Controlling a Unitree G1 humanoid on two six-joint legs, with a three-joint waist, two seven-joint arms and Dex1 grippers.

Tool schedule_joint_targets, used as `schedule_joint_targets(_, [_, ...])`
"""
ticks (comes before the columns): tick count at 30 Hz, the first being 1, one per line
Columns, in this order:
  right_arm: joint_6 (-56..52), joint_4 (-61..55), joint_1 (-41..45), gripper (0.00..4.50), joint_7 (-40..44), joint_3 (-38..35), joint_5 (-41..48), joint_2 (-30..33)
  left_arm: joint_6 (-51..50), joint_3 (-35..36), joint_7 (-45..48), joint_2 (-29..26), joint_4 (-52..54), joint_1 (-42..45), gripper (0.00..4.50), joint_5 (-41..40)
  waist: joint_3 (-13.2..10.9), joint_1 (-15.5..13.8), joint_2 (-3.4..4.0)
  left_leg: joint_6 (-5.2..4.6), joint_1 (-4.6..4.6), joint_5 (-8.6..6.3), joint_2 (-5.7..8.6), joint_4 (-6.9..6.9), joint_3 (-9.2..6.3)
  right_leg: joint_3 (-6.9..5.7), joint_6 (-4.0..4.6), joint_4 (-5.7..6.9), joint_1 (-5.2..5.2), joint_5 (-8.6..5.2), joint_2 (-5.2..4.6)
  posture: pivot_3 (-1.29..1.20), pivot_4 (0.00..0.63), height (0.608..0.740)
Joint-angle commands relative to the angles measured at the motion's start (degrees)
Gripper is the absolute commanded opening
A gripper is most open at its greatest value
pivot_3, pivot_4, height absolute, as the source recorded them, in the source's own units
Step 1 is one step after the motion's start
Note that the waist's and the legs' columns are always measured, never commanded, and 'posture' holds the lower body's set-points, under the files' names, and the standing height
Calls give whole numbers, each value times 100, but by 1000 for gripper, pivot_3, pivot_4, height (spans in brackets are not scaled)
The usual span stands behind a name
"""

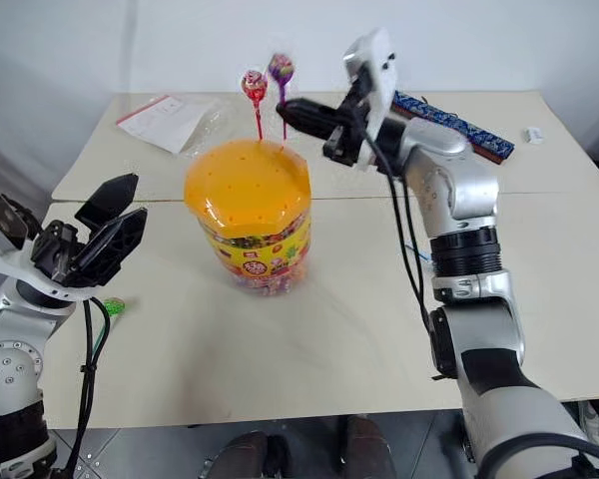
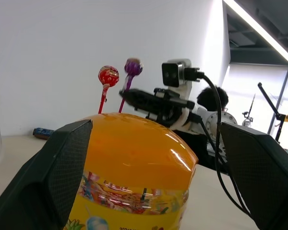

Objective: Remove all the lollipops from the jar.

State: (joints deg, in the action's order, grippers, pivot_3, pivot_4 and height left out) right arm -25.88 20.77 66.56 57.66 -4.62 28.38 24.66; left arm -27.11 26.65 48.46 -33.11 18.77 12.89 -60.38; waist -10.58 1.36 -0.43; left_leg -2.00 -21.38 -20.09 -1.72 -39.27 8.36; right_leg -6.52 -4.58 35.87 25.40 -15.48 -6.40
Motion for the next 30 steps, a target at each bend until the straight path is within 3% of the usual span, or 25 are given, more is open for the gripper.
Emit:
schedule_joint_targets(1, [-106, -180, -84, 38, 434, -336, 80, 813, 127, -253, 699, -463, 103, -138, 4500, 428, 0, -5, 0, -2, -1, -1, 2, 0, 0, -1, 0, -2, 0, 0, 0, 0, 150, 740])
schedule_joint_targets(5, [-672, -141, -608, 38, 918, 219, -639, 2378, 47, -510, 1259, -849, 129, -127, 4500, 524, 0, 8, 0, -10, -2, -6, -1, 5, 7, -1, 0, -20, 0, 0, -1, 0, 150, 740])
schedule_joint_targets(8, [-233, -10, -1420, 38, 1211, 626, -1376, 3380, 58, -616, 1449, -1023, 206, -128, 4500, 627, 0, 11, 1, -8, -2, -7, -6, 7, 9, -2, 0, -29, 0, 0, -1, 0, 150, 740])
schedule_joint_targets(11, [957, 467, -2331, 38, 1108, 1063, -2361, 4075, -6, -635, 1411, -1011, 294, -120, 4500, 547, -2, 28, 5, -6, 5, -5, -6, 8, 27, 2, 0, -29, 0, -1, -2, 0, 150, 740])
schedule_joint_targets(19, [1941, 2040, -3109, 38, 942, 938, -2792, 4113, -14, -654, 1223, -840, 309, -144, 4500, 558, -7, 41, 14, 0, 35, 1, -13, 6, 77, 28, 2, -25, 0, -2, 7, 0, 150, 740])
schedule_joint_targets(24, [2135, 2208, -3051, 1302, 1126, 503, -2392, 3963, -147, -437, 994, -789, 346, -151, 4500, 270, -6, 29, 14, -1, 31, 1, -13, 5, 75, 46, 2, -23, 0, -2, 4, 0, 150, 740])
schedule_joint_targets(27, [2259, 1677, -2787, 2312, 1855, -146, -1428, 3742, -173, -4, 266, -432, 222, -49, 4500, -261, -7, 33, 18, -1, 32, 1, -13, 4, 73, 50, 2, -23, 0, -2, 2, 0, 150, 740])
schedule_joint_targets(30, [1217, 581, -2474, 2312, 1979, -386, -623, 3398, -119, 303, -310, -77, 170, -6, 4500, -546, -8, 39, 20, -1, 32, 1, -20, -2, 70, 56, 3, -14, 0, -1, -8, 0, 150, 740])
